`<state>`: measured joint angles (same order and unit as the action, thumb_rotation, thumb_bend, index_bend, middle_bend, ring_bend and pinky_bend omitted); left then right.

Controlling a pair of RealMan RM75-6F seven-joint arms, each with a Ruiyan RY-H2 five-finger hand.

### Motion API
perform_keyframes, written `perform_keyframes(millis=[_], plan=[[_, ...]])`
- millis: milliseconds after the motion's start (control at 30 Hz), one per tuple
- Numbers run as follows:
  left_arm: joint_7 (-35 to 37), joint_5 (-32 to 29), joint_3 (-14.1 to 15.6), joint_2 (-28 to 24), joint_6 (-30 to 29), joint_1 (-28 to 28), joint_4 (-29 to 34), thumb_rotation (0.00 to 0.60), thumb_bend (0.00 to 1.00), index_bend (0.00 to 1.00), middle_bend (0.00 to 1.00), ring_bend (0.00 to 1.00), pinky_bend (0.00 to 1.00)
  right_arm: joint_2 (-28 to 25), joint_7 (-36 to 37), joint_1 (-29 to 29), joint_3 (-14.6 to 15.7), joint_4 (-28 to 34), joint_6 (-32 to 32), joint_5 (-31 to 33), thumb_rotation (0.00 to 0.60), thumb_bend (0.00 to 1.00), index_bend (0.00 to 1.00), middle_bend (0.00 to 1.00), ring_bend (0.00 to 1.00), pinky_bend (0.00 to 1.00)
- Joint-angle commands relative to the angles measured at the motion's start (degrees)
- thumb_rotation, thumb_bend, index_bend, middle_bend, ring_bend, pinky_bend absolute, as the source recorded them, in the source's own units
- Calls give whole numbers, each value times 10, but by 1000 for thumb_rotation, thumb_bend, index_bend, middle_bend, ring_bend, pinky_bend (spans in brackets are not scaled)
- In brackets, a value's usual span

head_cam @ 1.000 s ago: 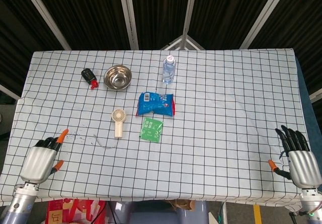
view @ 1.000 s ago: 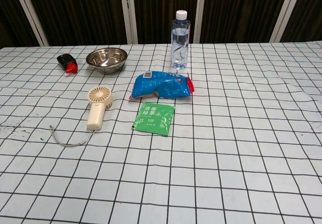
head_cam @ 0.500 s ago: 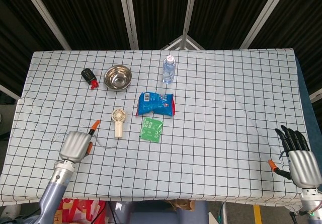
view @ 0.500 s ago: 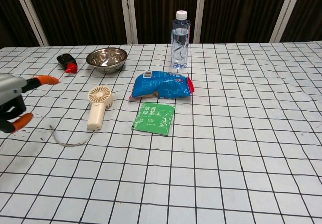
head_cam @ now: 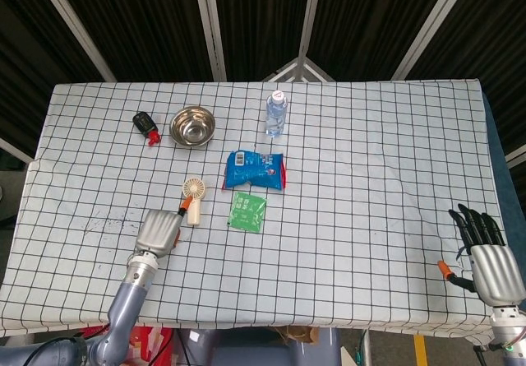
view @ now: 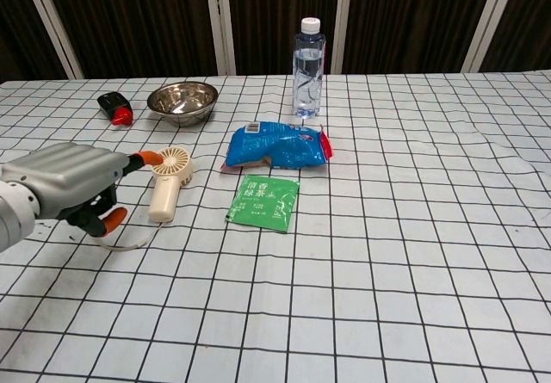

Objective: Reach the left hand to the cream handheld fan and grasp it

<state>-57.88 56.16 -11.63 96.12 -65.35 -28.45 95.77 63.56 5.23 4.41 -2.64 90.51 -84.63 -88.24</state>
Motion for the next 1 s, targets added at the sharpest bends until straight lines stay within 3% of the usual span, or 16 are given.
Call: perform_keyframes(millis=[33, 1000], plan=[[-5, -5, 5, 6, -7, -6, -6, 600, 703, 52, 898, 828, 798, 0, 0, 0, 0, 0, 0, 0, 600, 279, 98, 0, 0, 0], [10, -31, 41, 29, -33, -41, -43, 600, 706, 77, 892, 826, 798, -1, -1, 0, 1, 1, 0, 1, 600, 279, 98, 0, 0, 0]])
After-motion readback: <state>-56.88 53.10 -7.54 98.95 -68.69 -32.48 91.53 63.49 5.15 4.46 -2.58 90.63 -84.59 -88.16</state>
